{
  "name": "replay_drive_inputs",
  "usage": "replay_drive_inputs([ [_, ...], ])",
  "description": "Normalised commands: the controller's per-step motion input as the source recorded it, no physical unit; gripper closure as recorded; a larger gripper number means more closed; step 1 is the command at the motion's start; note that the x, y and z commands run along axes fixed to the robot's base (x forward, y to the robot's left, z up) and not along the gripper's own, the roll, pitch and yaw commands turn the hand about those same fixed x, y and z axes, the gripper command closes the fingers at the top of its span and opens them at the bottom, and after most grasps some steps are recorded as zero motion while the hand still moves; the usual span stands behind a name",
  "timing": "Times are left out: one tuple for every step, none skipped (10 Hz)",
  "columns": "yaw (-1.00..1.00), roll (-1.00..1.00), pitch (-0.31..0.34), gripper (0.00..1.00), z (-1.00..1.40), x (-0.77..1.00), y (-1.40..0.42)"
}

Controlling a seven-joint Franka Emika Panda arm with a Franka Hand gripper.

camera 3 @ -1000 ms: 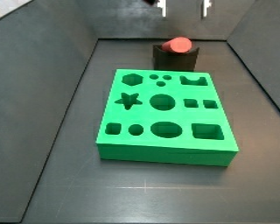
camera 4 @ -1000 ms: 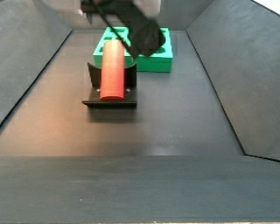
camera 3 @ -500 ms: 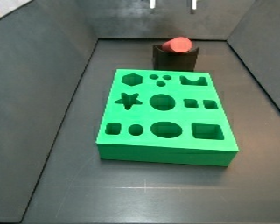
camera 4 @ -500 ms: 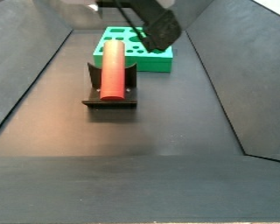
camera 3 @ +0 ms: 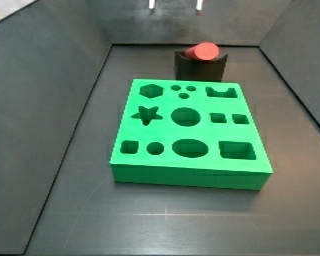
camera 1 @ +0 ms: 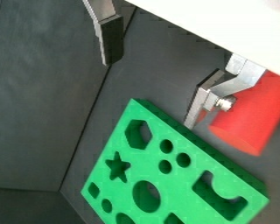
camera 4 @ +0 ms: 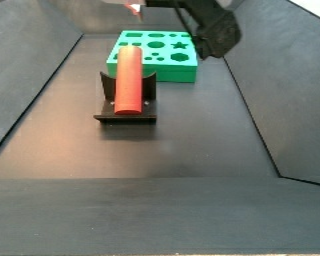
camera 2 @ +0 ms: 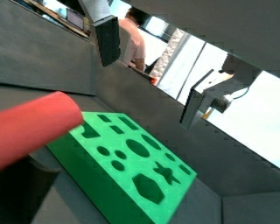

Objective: Pick up the oval object. Move up. Place the oval object on the fixture. Regrasp the oval object. Move to above the board. Insert the oval object.
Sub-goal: Regrasp the oval object.

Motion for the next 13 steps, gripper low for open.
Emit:
replay_drive_inputs([
  [0.04, -0.04, -0.162, 0.00, 0.02, -0.58, 0.00],
  [-1.00, 0.83, -0.018, 0.00, -1.00, -0.37, -0.44],
  [-1.00, 0.84, -0.023, 0.00, -1.00, -0.25, -0.44],
  [-1.00, 0.84, -0.055, 0.00, -0.84, -0.03, -0.35],
  [-1.00, 0.82, -0.076, 0.00, -0.64, 0.01, -0.18],
  [-1.00, 0.81, -0.092, 0.00, -0.52, 0.01, -0.11],
  [-1.00, 0.80, -0.132, 0.00, -0.23, 0.03, -0.06],
  [-1.00, 0.79, -0.151, 0.00, -0.09, 0.03, -0.03],
  [-1.00, 0.78, -0.173, 0.00, -0.04, 0.02, -0.03],
  [-1.00, 0.78, -0.203, 0.00, -0.03, 0.00, -0.02],
  [-1.00, 0.77, -0.224, 0.00, -0.02, 0.00, -0.02],
  [-1.00, 0.77, -0.252, 0.00, -0.01, -0.02, -0.02],
  [-1.00, 0.76, -0.271, 0.00, 0.00, -0.03, -0.02],
])
